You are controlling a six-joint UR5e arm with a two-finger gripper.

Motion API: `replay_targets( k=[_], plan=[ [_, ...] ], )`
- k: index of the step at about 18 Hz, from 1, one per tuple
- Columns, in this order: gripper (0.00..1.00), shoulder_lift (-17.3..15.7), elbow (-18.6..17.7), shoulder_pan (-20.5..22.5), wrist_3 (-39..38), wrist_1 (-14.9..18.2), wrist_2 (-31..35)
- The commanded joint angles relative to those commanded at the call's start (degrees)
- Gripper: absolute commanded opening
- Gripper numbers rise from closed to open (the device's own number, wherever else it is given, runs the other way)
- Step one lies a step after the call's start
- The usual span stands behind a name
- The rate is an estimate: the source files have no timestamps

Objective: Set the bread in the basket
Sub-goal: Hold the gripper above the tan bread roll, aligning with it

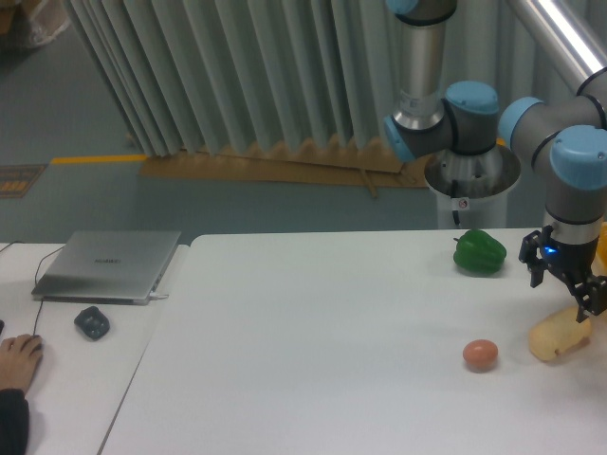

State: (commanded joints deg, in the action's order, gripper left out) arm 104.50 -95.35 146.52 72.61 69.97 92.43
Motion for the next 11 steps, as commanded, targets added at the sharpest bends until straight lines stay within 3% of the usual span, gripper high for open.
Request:
replay_targets(
  k=[11],
  plan=[
    [1.00,-0.2,0.1,0.4,-0.1,0.2,0.2]
  ],
)
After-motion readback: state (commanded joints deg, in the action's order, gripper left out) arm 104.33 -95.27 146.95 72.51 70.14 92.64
